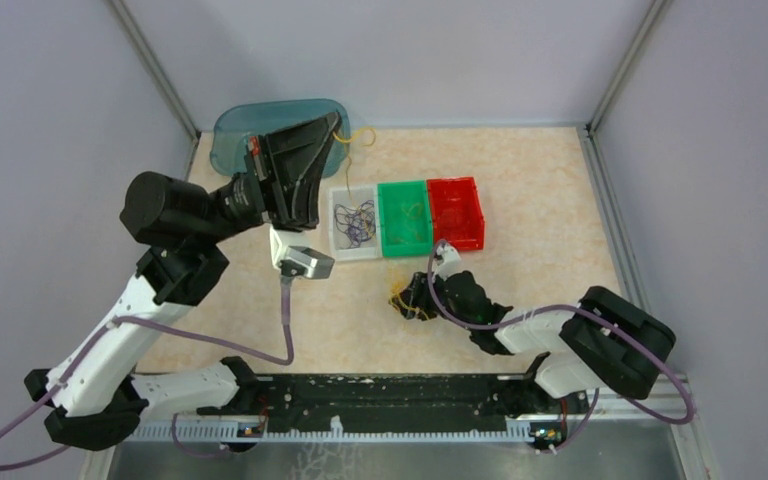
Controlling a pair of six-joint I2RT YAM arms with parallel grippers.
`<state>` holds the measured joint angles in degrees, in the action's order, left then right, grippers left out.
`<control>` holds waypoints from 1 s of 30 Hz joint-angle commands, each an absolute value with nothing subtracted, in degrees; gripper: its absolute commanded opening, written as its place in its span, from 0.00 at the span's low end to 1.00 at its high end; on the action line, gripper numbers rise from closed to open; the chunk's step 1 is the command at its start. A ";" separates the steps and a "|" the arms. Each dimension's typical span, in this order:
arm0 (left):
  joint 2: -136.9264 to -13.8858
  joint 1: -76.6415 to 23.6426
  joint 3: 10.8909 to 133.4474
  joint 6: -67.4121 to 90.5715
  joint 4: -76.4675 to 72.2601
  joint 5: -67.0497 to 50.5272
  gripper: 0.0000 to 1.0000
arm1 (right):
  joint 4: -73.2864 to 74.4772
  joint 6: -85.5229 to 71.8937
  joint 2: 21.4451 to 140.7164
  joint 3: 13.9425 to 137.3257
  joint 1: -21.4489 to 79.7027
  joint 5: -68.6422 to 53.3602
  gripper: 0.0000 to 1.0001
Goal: Untangle the cables
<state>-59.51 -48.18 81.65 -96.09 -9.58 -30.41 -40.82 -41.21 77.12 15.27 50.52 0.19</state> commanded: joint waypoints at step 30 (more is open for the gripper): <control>-62.18 -48.41 77.54 -93.04 -7.22 -16.59 0.00 | -14.42 -31.93 53.11 20.24 50.85 15.17 0.73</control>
<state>-63.35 -48.18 82.00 -97.12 -8.93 -19.94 -22.02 -35.97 58.28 15.62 50.52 10.52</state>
